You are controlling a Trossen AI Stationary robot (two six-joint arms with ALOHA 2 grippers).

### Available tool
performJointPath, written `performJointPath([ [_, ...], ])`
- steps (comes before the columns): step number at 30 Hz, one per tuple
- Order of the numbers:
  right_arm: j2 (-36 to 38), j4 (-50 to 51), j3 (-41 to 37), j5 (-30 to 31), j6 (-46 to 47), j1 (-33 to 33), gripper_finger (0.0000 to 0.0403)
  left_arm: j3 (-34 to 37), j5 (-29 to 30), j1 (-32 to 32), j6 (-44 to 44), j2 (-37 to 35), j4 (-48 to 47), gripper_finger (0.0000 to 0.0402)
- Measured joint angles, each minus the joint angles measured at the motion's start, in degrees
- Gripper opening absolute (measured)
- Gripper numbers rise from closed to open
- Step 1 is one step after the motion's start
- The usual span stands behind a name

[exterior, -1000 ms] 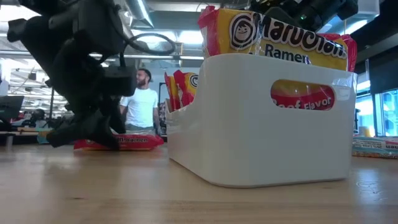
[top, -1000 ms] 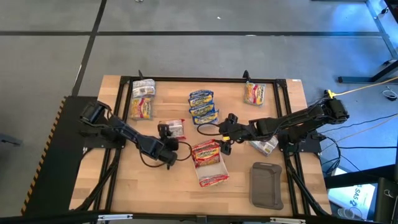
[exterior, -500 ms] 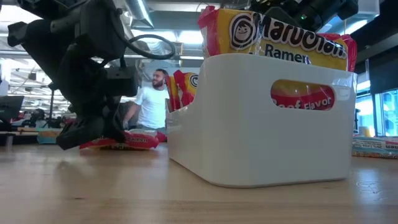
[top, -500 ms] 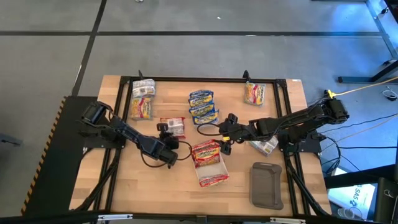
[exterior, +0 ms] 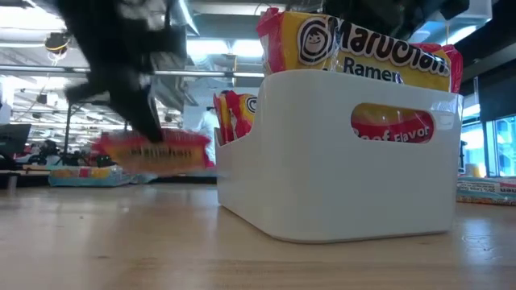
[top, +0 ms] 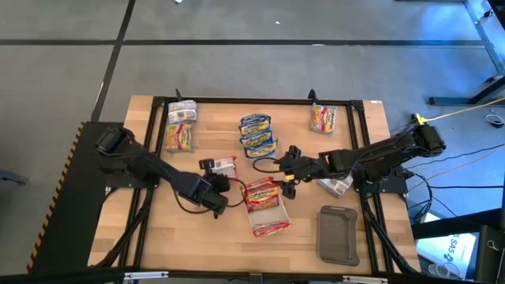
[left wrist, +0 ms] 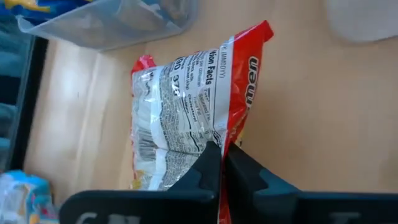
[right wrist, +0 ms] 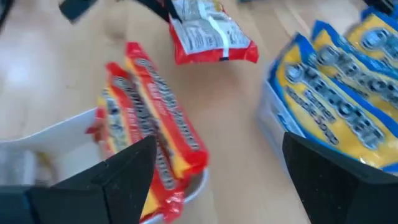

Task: Sort Maruchan noodles
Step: Put the red noodle pack into the white bin

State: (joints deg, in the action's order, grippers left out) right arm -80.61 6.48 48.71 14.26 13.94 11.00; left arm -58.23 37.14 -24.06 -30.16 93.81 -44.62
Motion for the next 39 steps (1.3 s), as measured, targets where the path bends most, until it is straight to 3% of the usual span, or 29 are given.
performJointPath([
  [5, 1.26, -2.54, 0.02, -0.37, -4.52, 2.49, 0.0324, -5.63, -7.36, -1.72, -6.90, -4.84, -10.04, 0.0001],
  [11, 1.33, -8.96, 0.00, -0.53, -10.23, 3.29, 0.0324, -8.18, -13.92, -2.71, -11.78, -12.61, -9.48, 0.0001],
  [18, -0.73, -18.73, 0.02, -7.63, -11.17, 3.28, 0.0324, -8.38, -17.14, -2.98, -13.84, -18.45, -0.43, 0.0000],
  [25, -5.91, -29.29, 0.20, -10.86, -14.28, 3.30, 0.0324, -8.44, -19.04, -2.97, -10.49, -18.29, 11.20, 0.0000],
  [39, -12.81, -23.80, 10.07, -17.67, -19.00, 3.28, 0.0319, -8.40, -19.66, -2.55, -5.18, -16.56, 21.78, 0.0000],
])
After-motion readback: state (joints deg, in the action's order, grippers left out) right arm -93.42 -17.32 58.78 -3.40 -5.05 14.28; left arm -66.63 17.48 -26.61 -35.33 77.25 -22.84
